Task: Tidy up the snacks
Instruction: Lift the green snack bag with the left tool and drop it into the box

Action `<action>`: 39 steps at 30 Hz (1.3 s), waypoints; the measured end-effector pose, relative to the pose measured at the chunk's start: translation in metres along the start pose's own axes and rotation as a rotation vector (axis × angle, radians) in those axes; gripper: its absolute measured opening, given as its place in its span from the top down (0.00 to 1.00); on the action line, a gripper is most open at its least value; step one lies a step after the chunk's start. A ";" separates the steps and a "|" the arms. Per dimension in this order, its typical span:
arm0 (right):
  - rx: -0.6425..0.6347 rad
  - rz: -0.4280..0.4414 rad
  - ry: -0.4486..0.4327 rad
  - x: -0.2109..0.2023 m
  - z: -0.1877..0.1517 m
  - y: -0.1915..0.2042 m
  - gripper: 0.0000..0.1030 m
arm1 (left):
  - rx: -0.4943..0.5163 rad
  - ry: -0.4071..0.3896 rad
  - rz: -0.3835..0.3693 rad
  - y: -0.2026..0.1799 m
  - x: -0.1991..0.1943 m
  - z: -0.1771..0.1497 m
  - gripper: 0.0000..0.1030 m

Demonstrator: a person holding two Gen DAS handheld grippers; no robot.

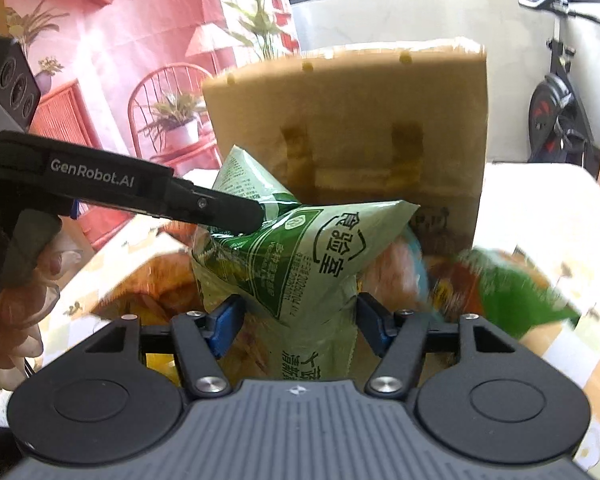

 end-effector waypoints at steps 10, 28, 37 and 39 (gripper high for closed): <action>-0.065 0.010 -0.115 -0.032 0.060 -0.002 0.38 | 0.063 -0.134 -0.009 -0.031 -0.040 0.057 0.49; -0.323 0.035 -0.332 -0.026 0.203 0.014 0.39 | 0.066 -0.325 0.037 -0.032 -0.063 0.181 0.49; -0.366 0.015 -0.360 0.040 0.225 0.005 0.38 | 0.018 -0.341 0.092 -0.005 -0.031 0.189 0.49; -0.364 0.010 -0.335 0.057 0.226 0.001 0.39 | -0.011 -0.317 0.099 0.006 -0.025 0.186 0.50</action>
Point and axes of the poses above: each gripper's, at about its wrist camera, not at the fingertips, and x roughly the way its jaws point, y to its left, z to its top, the point moved 8 cm from there along x, roughly the way its jaws point, and after that the axes turned 7 degrees about -z, right-handed, at the moved point
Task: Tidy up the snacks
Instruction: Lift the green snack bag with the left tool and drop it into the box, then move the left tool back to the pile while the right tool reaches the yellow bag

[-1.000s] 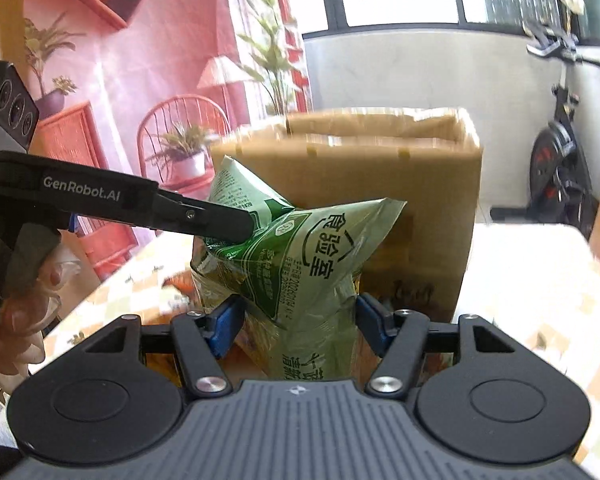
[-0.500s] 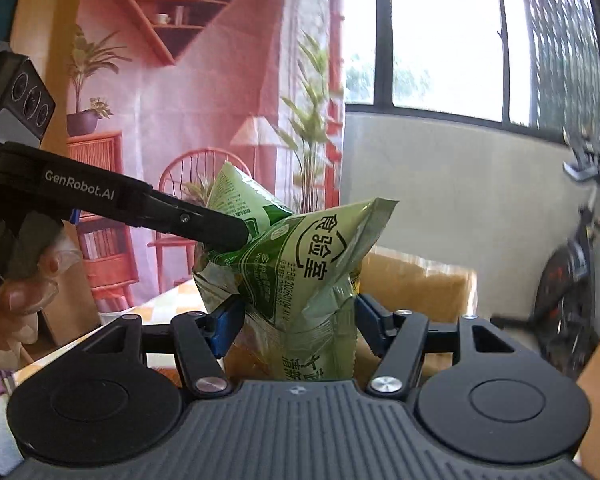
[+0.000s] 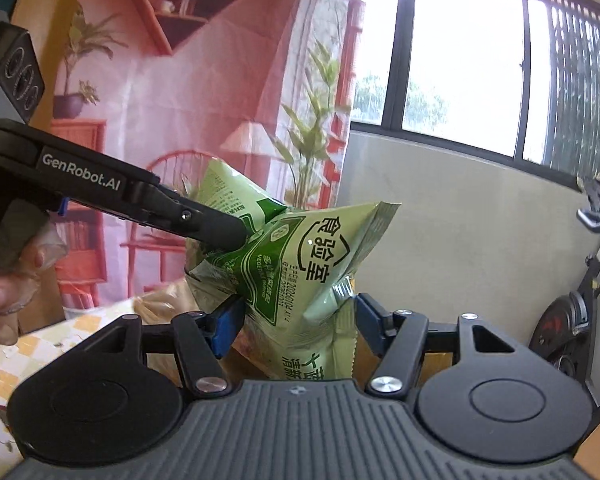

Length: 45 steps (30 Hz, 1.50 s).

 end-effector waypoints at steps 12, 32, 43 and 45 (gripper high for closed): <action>0.092 0.001 0.176 0.048 -0.044 -0.016 0.38 | -0.062 0.118 0.070 0.026 0.020 -0.030 0.40; 0.332 -0.179 0.136 -0.036 -0.069 -0.033 0.37 | 0.014 0.076 0.136 0.039 -0.083 -0.047 0.36; 0.336 -0.185 0.073 -0.087 -0.087 0.018 0.37 | -0.005 0.075 0.200 0.050 -0.119 -0.083 0.36; 0.350 -0.184 0.087 -0.092 -0.097 0.028 0.37 | -0.004 0.086 0.229 0.054 -0.126 -0.094 0.36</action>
Point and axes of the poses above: each gripper's, at about its wrist camera, not at the fingertips, and x roughly the way its jaws point, y to its left, z to its top, the point moved 8 cm from there along x, roughly the way its jaws point, and after that the axes turned 7 degrees about -z, right-handed, at the moved point
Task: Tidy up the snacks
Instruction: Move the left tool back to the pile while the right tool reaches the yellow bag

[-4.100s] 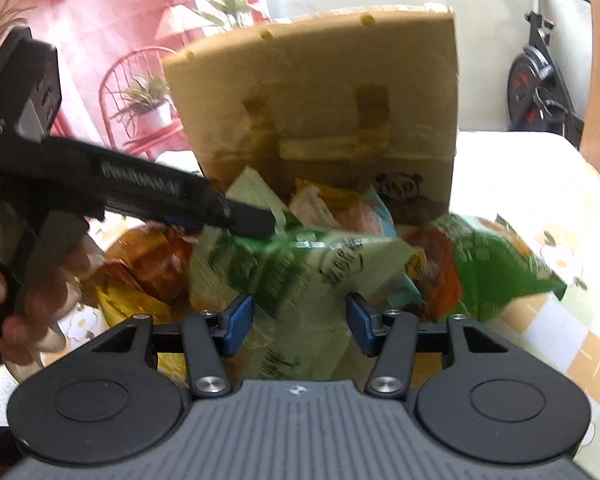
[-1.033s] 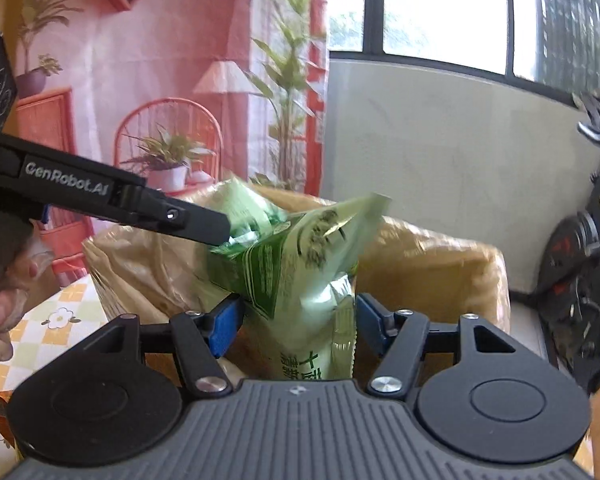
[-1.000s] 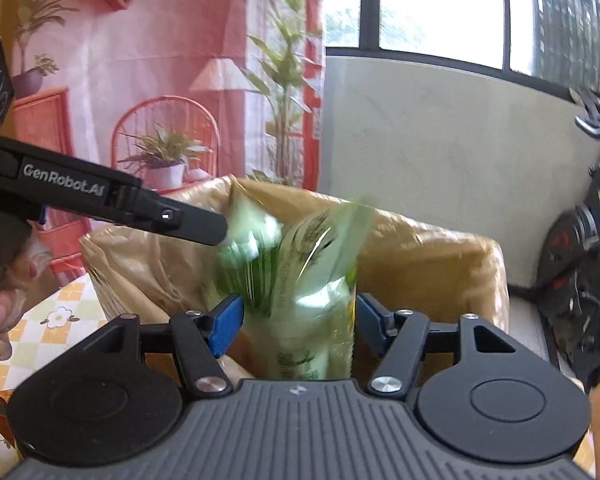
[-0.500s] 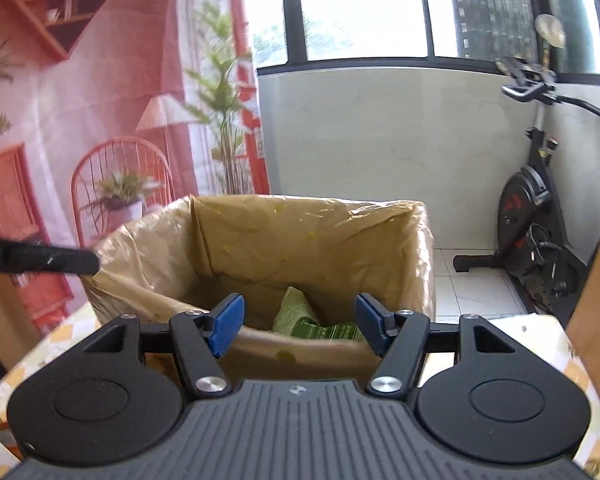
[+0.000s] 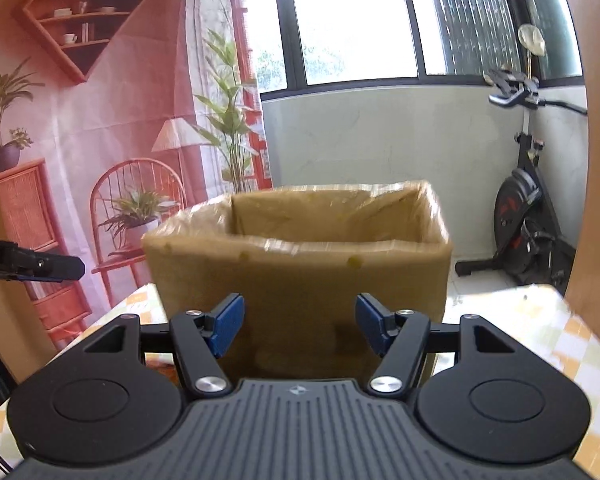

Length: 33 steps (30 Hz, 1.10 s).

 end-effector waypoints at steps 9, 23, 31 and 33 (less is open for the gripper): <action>0.076 0.030 0.086 -0.018 -0.054 0.023 0.37 | -0.035 0.001 0.060 0.014 -0.028 -0.037 0.36; -0.037 0.107 0.144 -0.060 -0.108 0.089 0.20 | -0.016 0.021 0.124 0.030 -0.055 -0.072 0.31; -0.157 0.178 0.136 -0.056 -0.116 0.125 0.14 | -0.059 0.020 0.151 0.040 -0.051 -0.088 0.31; -0.180 0.188 0.161 -0.049 -0.123 0.131 0.14 | -0.066 0.018 0.153 0.042 -0.051 -0.091 0.30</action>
Point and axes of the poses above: each gripper's, at about its wrist camera, not at the fingertips, and x roughly the way its jaws point, y to its left, z to its top, the point moved 8 cm from there along x, roughly the way its jaws point, and after that the axes turned 7 degrees about -z, right-handed, at the moved point
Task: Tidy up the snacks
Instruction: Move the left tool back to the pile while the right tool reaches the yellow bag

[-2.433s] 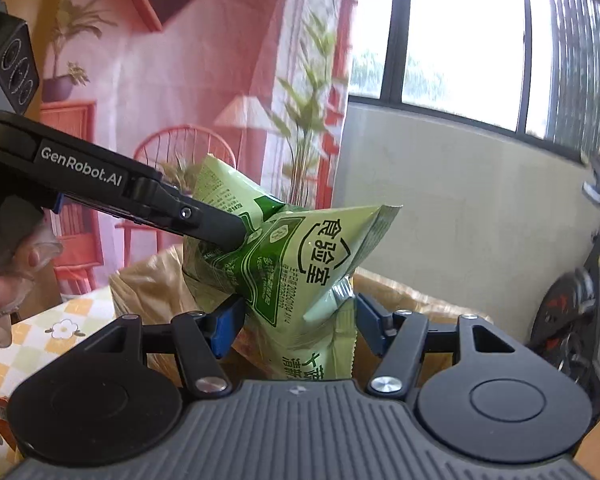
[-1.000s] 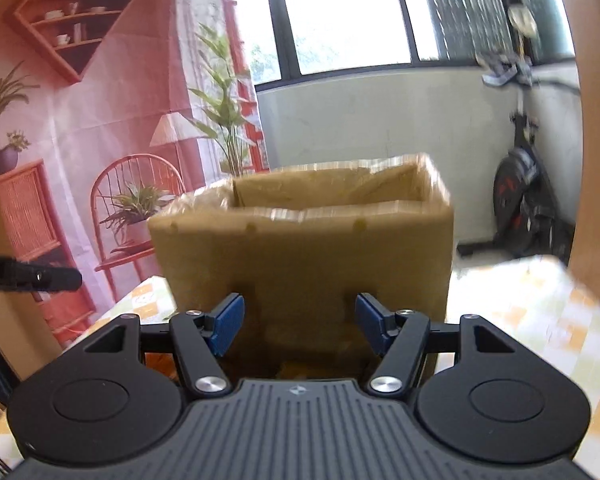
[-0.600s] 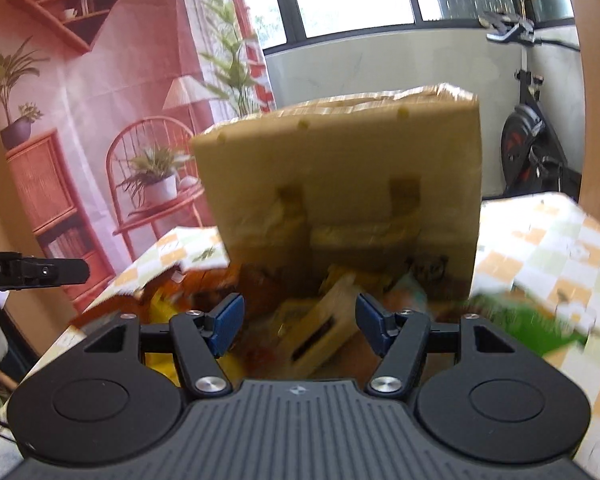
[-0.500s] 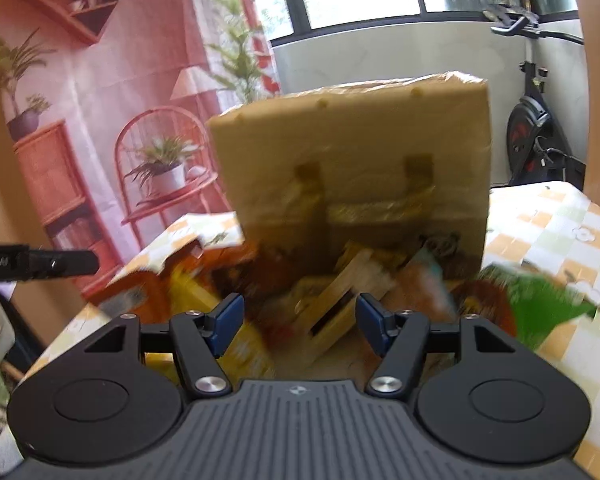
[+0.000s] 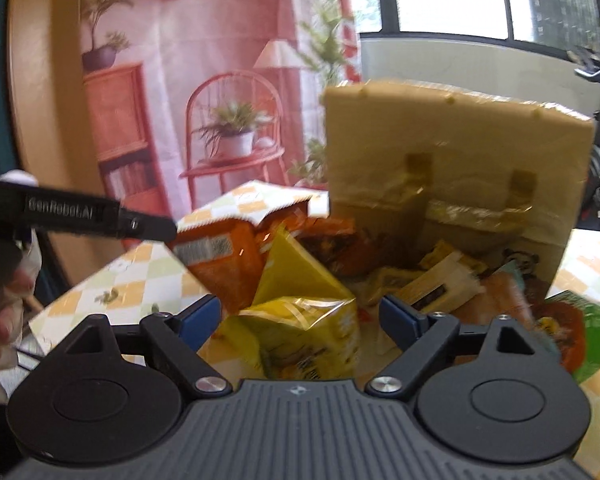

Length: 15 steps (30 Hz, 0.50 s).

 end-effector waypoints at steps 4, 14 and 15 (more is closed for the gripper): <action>-0.034 0.010 0.035 0.018 -0.009 0.008 0.14 | 0.004 -0.002 0.004 0.004 0.004 -0.005 0.26; 0.022 0.019 0.055 0.035 -0.023 -0.006 0.35 | 0.031 0.033 -0.033 0.002 0.020 -0.013 0.25; 0.035 0.018 0.046 0.033 -0.022 -0.009 0.36 | 0.033 0.039 -0.040 0.001 0.021 -0.016 0.25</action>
Point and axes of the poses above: each gripper's, at about its wrist camera, not at the fingertips, and x roughly the way its jaws point, y to its left, z to its top, the point moved 8 cm from there along x, roughly the way its jaws point, and after that the axes turned 7 degrees about -z, right-handed, at the moved point
